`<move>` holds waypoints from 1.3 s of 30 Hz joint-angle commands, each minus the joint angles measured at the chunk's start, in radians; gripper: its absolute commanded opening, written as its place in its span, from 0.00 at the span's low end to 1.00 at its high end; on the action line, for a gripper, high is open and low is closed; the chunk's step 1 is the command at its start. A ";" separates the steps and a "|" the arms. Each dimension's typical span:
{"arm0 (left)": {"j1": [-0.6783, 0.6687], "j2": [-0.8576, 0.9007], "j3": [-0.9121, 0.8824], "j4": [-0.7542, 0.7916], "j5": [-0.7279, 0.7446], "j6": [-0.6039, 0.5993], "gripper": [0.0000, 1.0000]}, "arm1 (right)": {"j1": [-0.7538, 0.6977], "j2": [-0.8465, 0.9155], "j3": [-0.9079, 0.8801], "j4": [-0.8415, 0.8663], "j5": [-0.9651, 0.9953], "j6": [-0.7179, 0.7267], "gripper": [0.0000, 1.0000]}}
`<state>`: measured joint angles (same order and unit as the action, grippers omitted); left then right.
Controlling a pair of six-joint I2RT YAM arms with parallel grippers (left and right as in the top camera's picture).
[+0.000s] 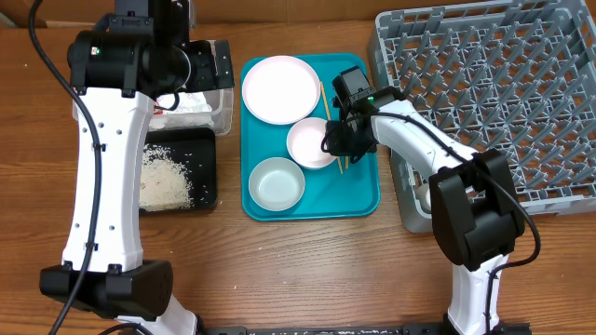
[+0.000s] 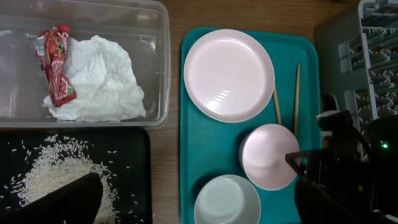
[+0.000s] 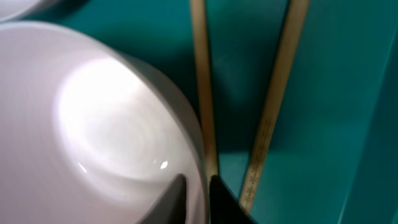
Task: Sort waste into correct bins and load items into the dishwasher
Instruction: 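Reach the right gripper to the pink bowl rim on the teal tray, then carry the pink bowl with the right gripper into the back of the rack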
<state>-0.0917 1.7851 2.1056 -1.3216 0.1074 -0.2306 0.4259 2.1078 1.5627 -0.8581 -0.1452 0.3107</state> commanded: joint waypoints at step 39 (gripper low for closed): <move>-0.002 -0.007 0.011 -0.002 -0.007 -0.009 1.00 | -0.216 0.159 0.348 0.494 1.297 -0.424 0.04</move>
<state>-0.0917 1.7851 2.1056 -1.3216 0.1070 -0.2306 0.2180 2.2383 1.9099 -0.4088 1.0893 -0.0387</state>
